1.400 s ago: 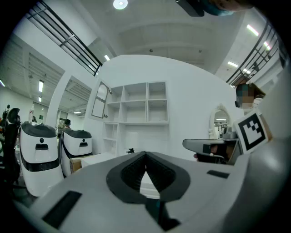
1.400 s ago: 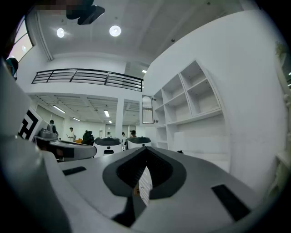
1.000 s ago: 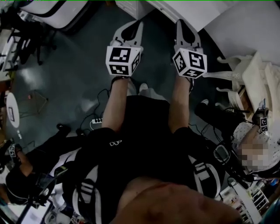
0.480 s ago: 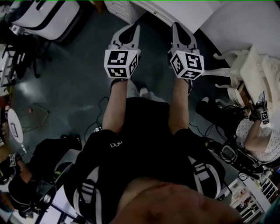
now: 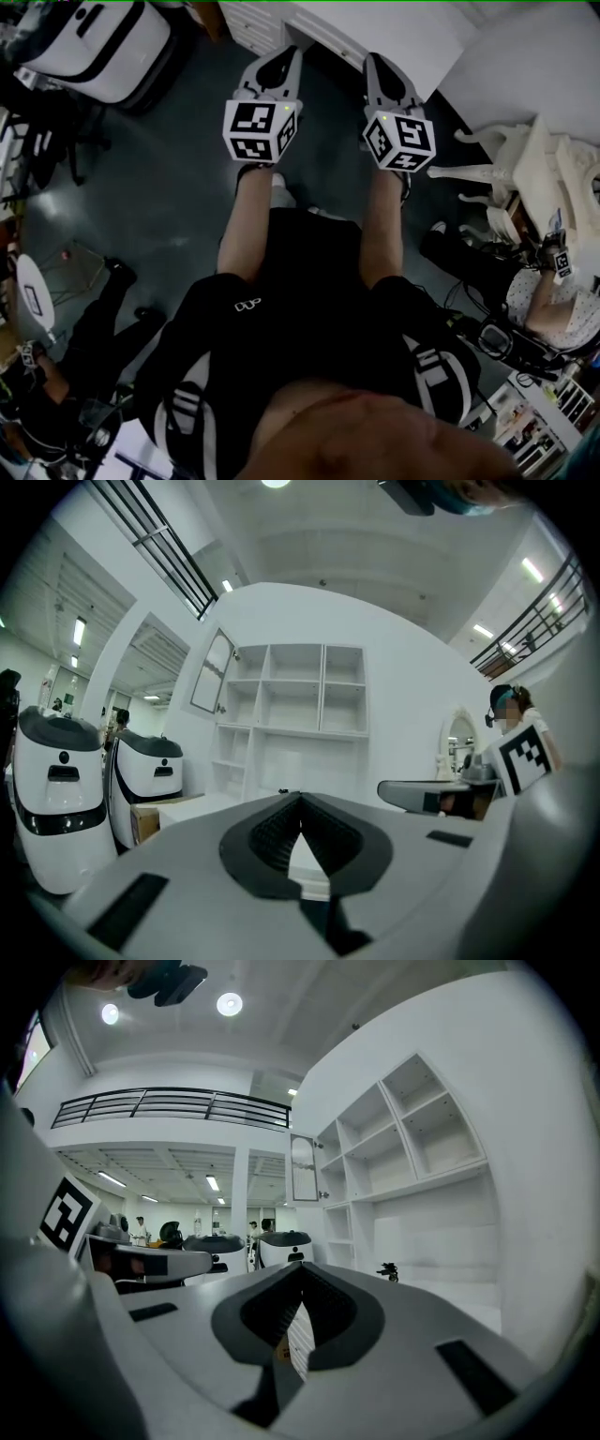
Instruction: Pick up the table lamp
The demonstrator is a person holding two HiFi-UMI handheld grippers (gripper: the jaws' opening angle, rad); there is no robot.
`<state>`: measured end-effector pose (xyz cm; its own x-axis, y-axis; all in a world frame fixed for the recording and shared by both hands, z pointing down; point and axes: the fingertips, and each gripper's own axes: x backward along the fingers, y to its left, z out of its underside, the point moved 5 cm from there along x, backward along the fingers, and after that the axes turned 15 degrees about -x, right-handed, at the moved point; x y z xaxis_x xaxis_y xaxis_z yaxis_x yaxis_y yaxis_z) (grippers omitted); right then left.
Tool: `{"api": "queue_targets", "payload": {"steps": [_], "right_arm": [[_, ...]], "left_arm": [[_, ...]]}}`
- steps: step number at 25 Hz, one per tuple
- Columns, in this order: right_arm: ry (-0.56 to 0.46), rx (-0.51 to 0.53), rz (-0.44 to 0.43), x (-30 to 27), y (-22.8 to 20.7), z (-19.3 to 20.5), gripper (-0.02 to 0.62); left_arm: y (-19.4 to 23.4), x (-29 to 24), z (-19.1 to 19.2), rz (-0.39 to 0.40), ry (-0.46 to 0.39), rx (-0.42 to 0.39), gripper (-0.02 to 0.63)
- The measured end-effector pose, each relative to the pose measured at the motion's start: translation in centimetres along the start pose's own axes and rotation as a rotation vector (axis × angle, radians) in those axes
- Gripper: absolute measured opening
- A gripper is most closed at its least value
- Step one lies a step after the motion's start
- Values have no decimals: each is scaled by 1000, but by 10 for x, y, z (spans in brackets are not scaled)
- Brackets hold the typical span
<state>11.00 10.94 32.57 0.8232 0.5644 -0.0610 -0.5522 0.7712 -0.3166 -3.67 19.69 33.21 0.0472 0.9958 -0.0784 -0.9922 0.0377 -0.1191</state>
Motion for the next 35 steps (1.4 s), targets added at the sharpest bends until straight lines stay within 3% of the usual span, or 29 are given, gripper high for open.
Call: {"api": "queue_targets", "payload": {"steps": [9, 14, 19, 27, 35], "right_arm": [[-8, 20, -61, -76, 61, 1, 18], [-15, 40, -75, -93, 78, -2, 18], [-45, 7, -14, -102, 52, -12, 18], [-2, -65, 9, -142, 2, 14, 18], [-5, -66, 4, -241, -28, 21, 18]], "left_arm": [[100, 8, -5, -78, -16, -16, 10], [133, 7, -12, -101, -29, -17, 10], [132, -22, -15, -53, -30, -30, 9], [130, -83, 13, -9, 55, -58, 9], [159, -159, 32, 38, 112, -57, 9]]}}
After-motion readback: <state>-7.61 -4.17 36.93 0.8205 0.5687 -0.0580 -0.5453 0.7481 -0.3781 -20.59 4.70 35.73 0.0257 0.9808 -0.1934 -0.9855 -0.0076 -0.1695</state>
